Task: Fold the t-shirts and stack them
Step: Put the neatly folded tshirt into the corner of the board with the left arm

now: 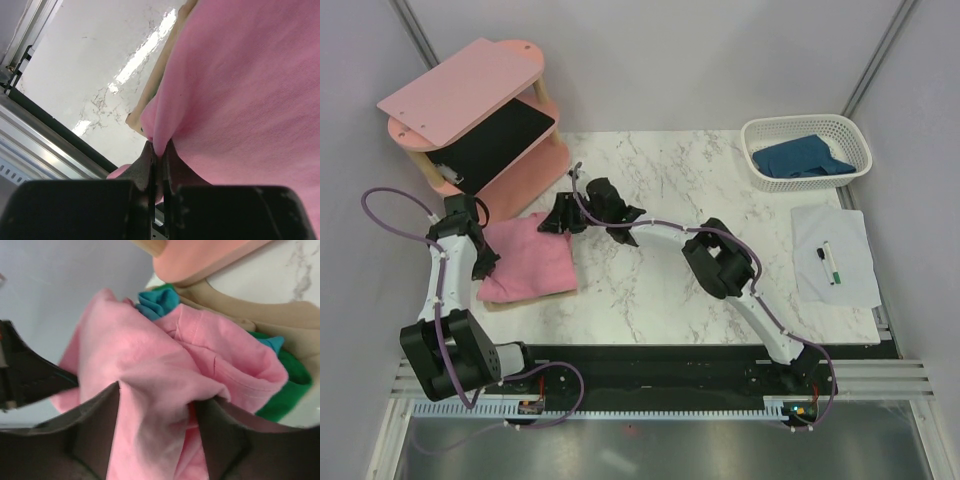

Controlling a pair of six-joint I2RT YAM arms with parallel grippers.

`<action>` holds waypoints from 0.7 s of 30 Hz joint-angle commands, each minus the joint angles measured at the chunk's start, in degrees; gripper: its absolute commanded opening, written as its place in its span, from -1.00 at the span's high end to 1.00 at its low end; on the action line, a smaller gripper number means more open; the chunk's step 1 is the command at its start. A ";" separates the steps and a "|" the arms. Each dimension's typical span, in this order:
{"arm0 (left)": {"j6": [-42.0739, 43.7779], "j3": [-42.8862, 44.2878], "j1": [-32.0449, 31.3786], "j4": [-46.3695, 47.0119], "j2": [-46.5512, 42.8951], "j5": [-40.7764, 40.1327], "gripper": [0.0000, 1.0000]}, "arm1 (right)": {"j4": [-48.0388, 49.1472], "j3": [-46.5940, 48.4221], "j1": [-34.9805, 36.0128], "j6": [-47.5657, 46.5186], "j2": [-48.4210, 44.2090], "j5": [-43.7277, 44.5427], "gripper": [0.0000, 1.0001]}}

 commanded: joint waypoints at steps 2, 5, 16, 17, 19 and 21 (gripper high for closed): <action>-1.01 0.00 1.03 1.56 -2.33 -2.78 0.74 | -1.70 -9.34 0.08 -8.24 -9.14 7.95 -0.96; -0.91 0.35 1.12 1.12 -2.59 -1.64 -0.35 | -1.87 -17.17 0.08 -12.81 -17.05 13.91 -0.96; 3.38 7.81 -1.16 2.43 -19.64 13.88 -0.99 | -3.01 -38.29 -0.89 -19.16 -39.30 27.12 -0.96; 4.70 10.00 -1.43 2.17 -19.47 15.83 -0.90 | -3.36 -39.18 -1.50 -18.98 -40.09 27.30 -0.96; 5.41 11.69 -2.65 1.91 -19.12 21.97 -0.55 | -3.54 -41.63 -2.03 -18.46 -41.85 27.65 -0.96; 4.54 13.09 -3.71 2.43 -18.33 26.38 0.54 | -3.98 -42.87 -3.00 -17.75 -42.82 27.92 -0.96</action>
